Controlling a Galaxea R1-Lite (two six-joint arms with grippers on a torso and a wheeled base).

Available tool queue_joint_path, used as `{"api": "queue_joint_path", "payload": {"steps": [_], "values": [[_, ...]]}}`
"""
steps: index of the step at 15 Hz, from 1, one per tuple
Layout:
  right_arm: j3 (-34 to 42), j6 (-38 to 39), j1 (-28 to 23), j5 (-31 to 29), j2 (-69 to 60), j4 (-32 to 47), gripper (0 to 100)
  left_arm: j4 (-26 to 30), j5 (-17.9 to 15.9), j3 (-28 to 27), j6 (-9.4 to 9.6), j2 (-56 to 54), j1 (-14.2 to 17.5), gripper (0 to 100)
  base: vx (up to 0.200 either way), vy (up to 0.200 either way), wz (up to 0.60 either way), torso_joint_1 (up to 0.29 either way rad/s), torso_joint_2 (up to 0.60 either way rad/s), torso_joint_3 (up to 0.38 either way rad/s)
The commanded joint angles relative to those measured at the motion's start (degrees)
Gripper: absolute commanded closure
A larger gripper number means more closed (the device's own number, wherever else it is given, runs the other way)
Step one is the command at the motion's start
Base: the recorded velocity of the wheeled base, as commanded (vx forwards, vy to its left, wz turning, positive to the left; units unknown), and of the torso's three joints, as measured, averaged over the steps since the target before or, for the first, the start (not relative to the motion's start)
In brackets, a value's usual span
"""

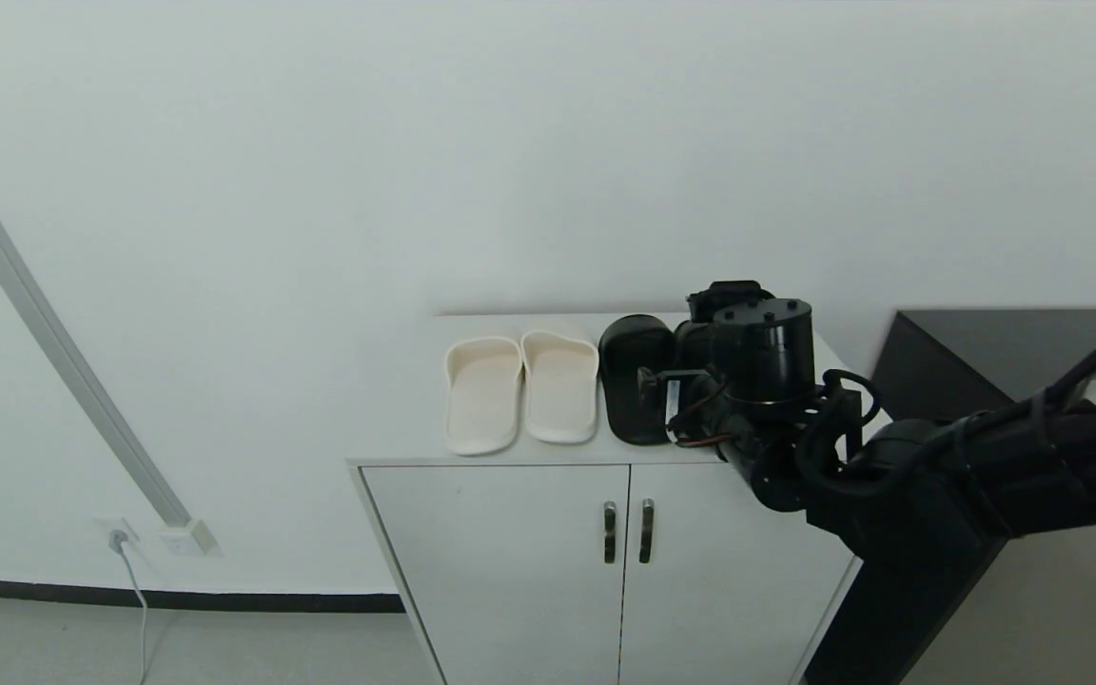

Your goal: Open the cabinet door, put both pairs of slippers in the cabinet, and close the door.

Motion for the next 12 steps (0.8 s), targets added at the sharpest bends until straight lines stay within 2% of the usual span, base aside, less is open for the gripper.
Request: {"api": "queue_joint_path", "payload": {"steps": [1,4,9,12], "values": [[-3.69,-1.0,-1.45,0.39,3.78,0.14,0,-0.04,0.03,0.01,-0.1,0.08,0.04,100,0.0,0.0,0.0,0.0,0.0,0.0],[-8.35,-2.67,-3.56,0.65,6.86,0.84,0,-0.04,0.03,0.01,-0.1,0.08,0.04,100,0.0,0.0,0.0,0.0,0.0,0.0],[-19.16,-3.02,-6.2,2.5,11.96,7.35,0,-0.04,0.03,0.01,-0.1,0.08,0.04,100,0.0,0.0,0.0,0.0,0.0,0.0],[-22.94,-3.02,-6.81,2.94,14.15,9.81,0,-0.04,0.03,0.01,-0.1,0.08,0.04,100,0.0,0.0,0.0,0.0,0.0,0.0]]}}
